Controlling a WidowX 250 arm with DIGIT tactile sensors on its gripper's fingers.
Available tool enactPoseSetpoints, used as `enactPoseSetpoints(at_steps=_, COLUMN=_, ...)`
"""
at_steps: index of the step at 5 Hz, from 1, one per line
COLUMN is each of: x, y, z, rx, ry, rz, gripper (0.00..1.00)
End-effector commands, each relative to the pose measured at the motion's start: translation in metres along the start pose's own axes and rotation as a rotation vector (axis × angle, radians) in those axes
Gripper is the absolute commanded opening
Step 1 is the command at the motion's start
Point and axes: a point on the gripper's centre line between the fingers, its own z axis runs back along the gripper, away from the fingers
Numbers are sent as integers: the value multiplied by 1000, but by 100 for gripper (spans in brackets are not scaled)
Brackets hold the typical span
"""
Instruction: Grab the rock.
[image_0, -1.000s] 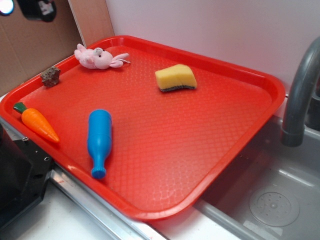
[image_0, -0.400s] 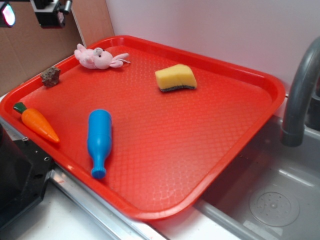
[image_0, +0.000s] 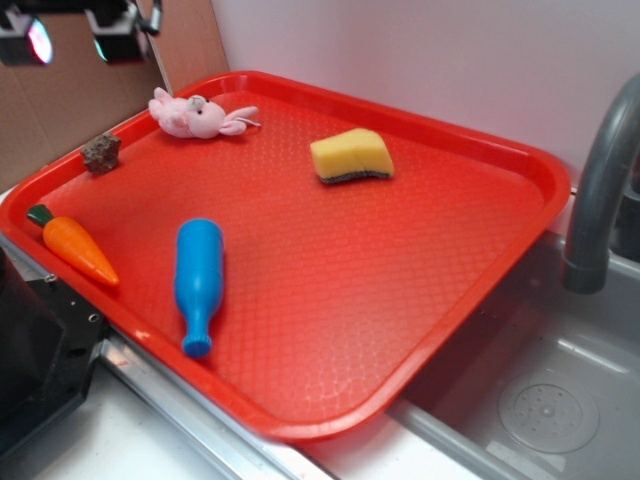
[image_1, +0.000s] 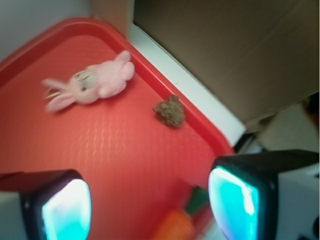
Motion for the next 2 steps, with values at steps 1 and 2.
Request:
enactPoseSetpoints(at_steps=1, x=20, y=28, z=-37, rx=27, ry=-99, rz=471, gripper=100)
enactPoseSetpoints(at_steps=2, x=29, y=34, z=-49, rx=16, ry=-77, rz=537, gripper=100)
